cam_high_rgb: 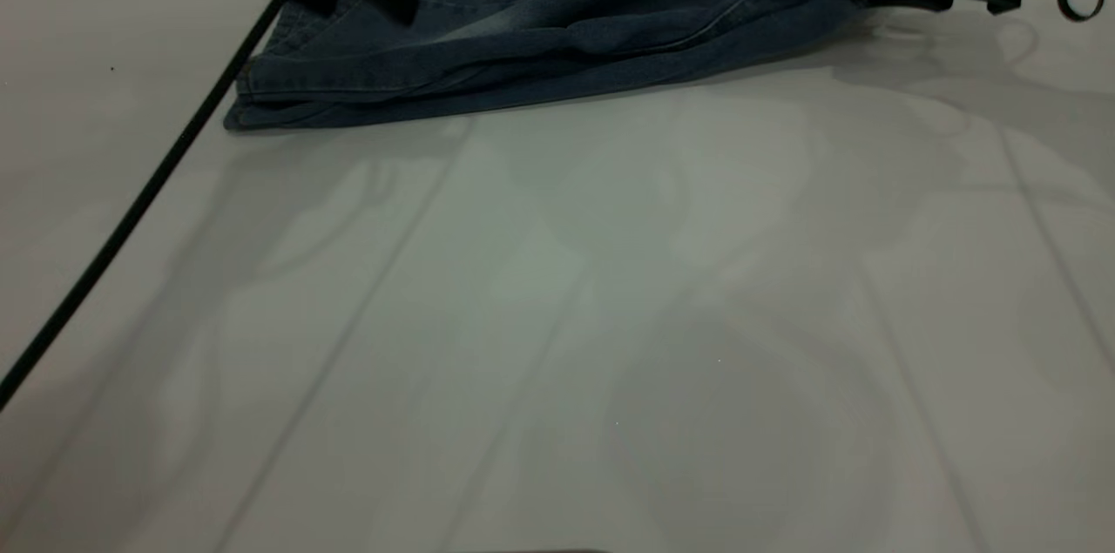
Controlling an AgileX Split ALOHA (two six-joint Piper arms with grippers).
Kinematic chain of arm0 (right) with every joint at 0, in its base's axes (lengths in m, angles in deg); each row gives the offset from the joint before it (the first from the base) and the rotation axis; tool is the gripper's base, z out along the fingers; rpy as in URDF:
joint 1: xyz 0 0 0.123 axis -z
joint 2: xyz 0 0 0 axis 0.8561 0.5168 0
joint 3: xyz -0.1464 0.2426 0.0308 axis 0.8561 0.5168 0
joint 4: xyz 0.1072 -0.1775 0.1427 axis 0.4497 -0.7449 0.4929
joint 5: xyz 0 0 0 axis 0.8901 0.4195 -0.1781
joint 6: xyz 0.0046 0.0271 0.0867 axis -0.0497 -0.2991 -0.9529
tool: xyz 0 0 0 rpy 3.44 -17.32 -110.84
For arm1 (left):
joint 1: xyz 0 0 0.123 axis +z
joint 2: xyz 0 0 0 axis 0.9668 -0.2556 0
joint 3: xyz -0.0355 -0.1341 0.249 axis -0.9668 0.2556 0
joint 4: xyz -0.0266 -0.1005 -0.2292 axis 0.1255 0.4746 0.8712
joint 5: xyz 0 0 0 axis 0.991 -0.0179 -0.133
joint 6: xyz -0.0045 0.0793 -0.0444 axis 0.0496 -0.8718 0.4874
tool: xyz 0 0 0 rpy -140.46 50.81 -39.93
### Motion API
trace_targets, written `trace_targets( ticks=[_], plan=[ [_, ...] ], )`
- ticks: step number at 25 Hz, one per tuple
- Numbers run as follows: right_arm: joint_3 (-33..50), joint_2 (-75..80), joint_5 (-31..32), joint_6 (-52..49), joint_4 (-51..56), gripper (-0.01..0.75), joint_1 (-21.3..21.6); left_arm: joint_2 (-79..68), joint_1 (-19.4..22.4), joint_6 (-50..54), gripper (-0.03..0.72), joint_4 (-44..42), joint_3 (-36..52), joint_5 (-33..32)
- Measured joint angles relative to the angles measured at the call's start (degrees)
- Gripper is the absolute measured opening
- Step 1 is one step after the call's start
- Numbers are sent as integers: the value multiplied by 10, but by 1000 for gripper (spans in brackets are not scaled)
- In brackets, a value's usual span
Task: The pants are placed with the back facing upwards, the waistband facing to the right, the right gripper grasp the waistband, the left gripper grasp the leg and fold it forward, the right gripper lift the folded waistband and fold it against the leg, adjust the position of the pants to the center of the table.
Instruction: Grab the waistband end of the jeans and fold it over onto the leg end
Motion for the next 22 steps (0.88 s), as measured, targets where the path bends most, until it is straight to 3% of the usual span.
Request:
trace_targets(
  ticks=[11,22],
  plan=[
    [0,-140,85,-134,-182,59,0,-151,-51,0,561,13,-180,0],
    [1,-213,155,-173,-257,59,0,-204,-102,-1,561,12,-218,-4]
  ],
)
